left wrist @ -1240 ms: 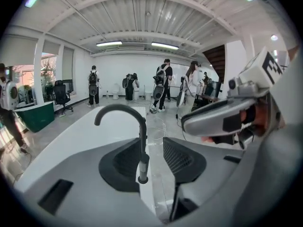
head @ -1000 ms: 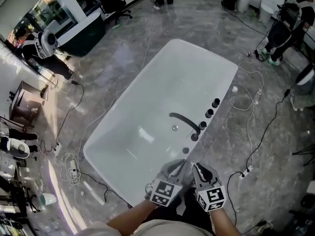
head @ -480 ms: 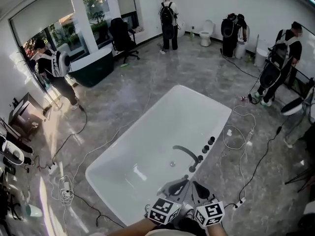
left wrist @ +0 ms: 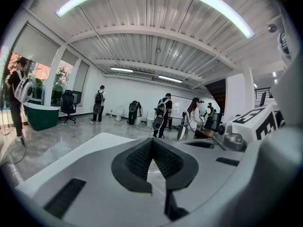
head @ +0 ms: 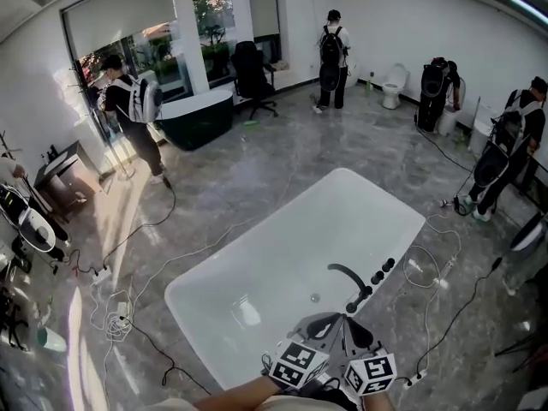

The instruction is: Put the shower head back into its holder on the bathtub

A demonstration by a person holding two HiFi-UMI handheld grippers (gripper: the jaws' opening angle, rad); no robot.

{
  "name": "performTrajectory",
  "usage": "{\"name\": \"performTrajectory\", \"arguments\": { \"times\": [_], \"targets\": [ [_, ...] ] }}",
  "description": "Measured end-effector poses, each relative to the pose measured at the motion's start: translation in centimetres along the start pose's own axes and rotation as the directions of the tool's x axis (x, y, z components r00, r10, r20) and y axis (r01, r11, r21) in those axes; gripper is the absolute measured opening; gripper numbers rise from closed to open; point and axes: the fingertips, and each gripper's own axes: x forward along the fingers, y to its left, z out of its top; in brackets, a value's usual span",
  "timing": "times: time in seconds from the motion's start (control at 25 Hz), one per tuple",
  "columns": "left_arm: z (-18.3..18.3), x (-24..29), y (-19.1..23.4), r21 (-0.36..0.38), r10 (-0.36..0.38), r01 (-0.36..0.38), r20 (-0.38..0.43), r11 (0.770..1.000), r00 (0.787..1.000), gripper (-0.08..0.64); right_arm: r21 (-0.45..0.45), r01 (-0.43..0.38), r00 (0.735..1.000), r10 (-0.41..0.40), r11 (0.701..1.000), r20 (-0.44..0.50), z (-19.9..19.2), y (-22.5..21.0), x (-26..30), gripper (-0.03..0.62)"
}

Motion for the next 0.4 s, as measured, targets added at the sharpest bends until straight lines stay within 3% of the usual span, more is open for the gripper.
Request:
{"name": "performTrajectory", "arguments": {
  "times": [0.4],
  "targets": [
    [0.8, -2.3, 2.2, -0.015, 0.042, -0.041, 0.042, 0.999, 0.998, 0.005, -0.048, -0.041, 0.999, 0.041, 0.998, 0.002, 0.9, 3.0, 2.0, 0.014]
  ]
}}
